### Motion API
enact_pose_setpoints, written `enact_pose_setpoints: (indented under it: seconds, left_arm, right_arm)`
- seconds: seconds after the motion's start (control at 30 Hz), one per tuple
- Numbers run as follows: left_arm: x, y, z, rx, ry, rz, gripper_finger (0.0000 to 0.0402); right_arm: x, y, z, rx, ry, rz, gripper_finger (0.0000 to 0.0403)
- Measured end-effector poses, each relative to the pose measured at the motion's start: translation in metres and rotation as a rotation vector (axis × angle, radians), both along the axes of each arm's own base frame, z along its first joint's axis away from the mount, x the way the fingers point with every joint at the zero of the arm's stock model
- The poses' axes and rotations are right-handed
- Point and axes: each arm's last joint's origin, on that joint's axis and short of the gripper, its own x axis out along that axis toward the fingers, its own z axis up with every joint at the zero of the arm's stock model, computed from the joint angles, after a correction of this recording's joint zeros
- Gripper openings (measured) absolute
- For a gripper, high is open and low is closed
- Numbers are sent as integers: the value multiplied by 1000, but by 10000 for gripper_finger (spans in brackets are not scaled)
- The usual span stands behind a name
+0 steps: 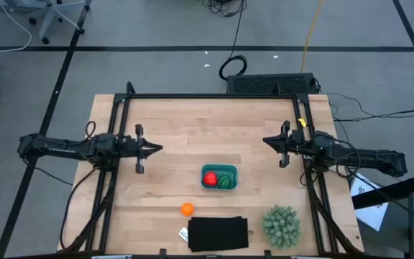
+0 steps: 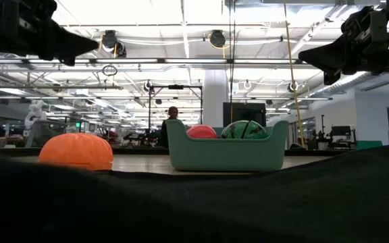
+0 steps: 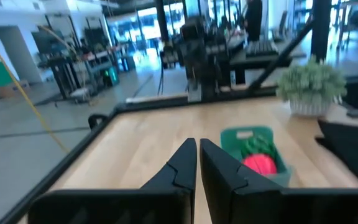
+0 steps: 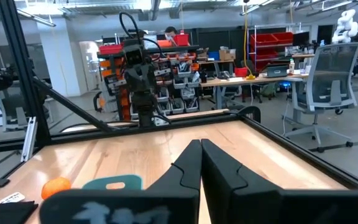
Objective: Pick and placing Produce into tupperware
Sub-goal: Put the orange pumpkin into the blue container
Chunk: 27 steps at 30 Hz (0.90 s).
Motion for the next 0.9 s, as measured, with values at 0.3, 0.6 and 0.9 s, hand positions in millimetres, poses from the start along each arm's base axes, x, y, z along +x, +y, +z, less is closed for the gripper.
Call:
enact_pose_setpoints:
  seconds: [0.3, 0.6, 0.9]
  left_arm:
    - [7, -3, 27, 0, 6, -22, 26]
    - [36, -15, 56, -27, 235, -78, 26]
    - [66, -33, 76, 12, 352, -174, 26]
  right_arm:
    - [0, 0, -2, 4, 18, 0, 0]
    - [0, 0, -4, 7, 45, 0, 0]
    - [0, 0, -5, 10, 51, 0, 0]
